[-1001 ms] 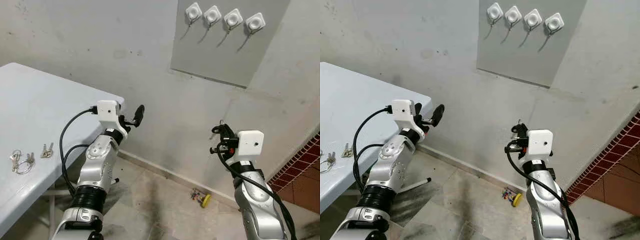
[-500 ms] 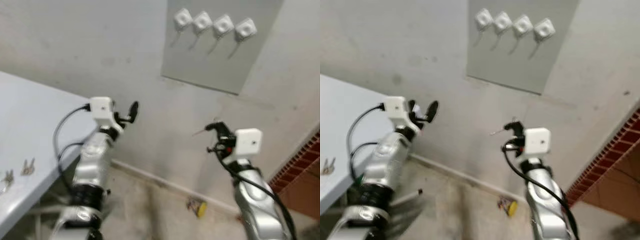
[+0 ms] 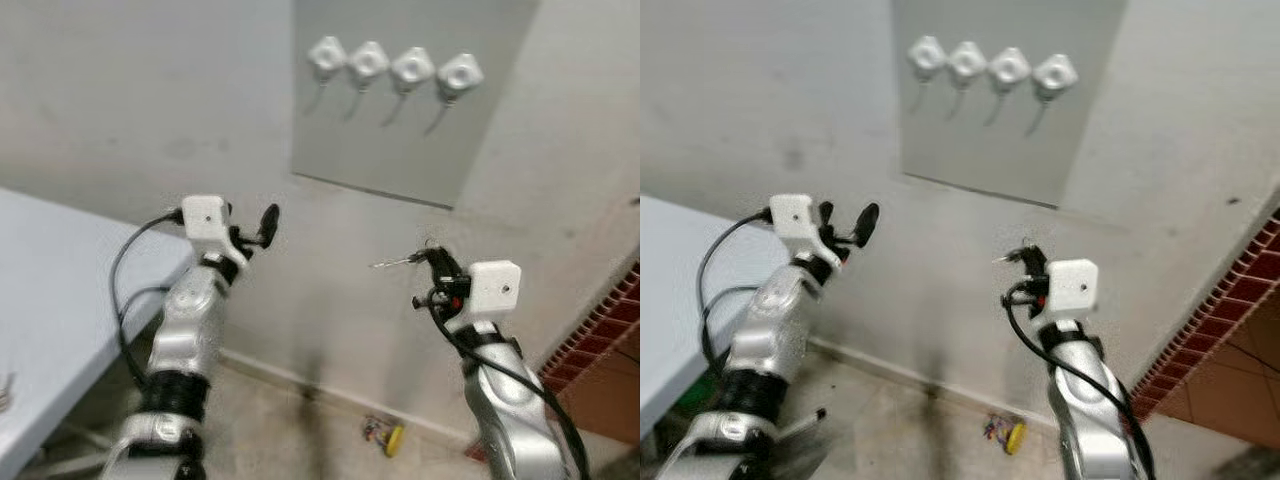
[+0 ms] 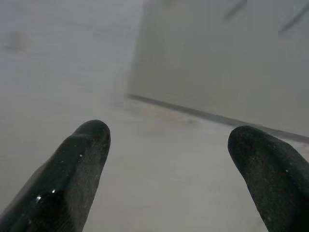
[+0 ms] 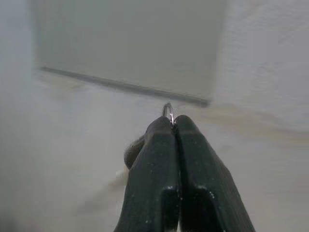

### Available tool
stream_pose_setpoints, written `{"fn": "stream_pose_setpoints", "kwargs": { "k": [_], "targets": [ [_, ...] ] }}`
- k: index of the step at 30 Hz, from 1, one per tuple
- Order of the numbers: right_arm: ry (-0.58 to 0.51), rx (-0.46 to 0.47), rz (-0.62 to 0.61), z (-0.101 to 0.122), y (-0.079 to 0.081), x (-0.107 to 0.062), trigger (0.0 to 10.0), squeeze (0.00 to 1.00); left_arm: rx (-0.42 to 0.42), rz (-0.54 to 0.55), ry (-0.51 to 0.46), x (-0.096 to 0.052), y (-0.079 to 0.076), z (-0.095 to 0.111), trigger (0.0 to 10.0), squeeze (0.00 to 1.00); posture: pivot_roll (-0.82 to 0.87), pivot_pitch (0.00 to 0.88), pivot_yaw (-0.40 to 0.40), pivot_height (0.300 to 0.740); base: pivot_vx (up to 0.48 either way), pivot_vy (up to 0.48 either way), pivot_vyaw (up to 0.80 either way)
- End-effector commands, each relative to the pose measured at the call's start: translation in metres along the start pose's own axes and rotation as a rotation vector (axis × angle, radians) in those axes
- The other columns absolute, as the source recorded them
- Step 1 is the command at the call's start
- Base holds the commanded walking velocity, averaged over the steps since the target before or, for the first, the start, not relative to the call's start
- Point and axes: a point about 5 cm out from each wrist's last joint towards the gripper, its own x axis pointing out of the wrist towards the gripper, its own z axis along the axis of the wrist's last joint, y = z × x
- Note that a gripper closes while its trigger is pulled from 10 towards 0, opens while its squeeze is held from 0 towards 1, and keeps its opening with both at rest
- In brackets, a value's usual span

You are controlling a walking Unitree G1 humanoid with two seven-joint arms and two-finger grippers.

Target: Hang keys on a hook

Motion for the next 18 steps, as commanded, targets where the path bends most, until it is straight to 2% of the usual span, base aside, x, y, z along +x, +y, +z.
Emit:
{"fn": "stream_pose_setpoints", "kwargs": {
  "k": [1,6,8,14,16,18],
  "targets": [
    [-0.037,0.016,0.03,0.008,0.009,0.004,10.0,0.0,0.024,0.03,-0.023,-0.001,0.013,0.01,10.0,0.0,-0.06,0.0,-0.015,0.74,0.379,0.0,0.0],
    [-0.037,0.017,0.032,0.008,0.01,0.004,10.0,0.0,0.034,0.035,-0.022,-0.002,0.013,0.01,10.0,0.0,-0.06,0.0,-0.015,0.74,0.349,0.0,0.0],
    [-0.037,0.018,0.036,0.008,0.01,0.003,10.0,0.0,0.046,0.025,-0.037,-0.002,0.01,0.011,10.0,0.0,-0.06,0.0,-0.015,0.74,0.0,0.0,0.0],
    [-0.054,0.039,0.065,0.011,0.013,0.004,10.0,0.0,0.097,-0.08,-0.079,-0.001,-0.006,0.019,10.0,0.0,-0.06,0.0,-0.015,0.74,0.0,0.0,0.0],
    [-0.073,0.047,0.097,0.015,0.016,0.004,10.0,0.0,0.133,-0.155,-0.094,0.0,-0.019,0.023,10.0,0.0,-0.05,0.0,-0.015,0.74,0.0,0.0,0.0],
    [-0.082,0.053,0.109,0.016,0.017,0.003,10.0,0.0,0.146,-0.179,-0.104,0.0,-0.023,0.024,10.0,0.0,-0.05,0.0,-0.015,0.74,0.0,0.0,0.0]
  ]
}}
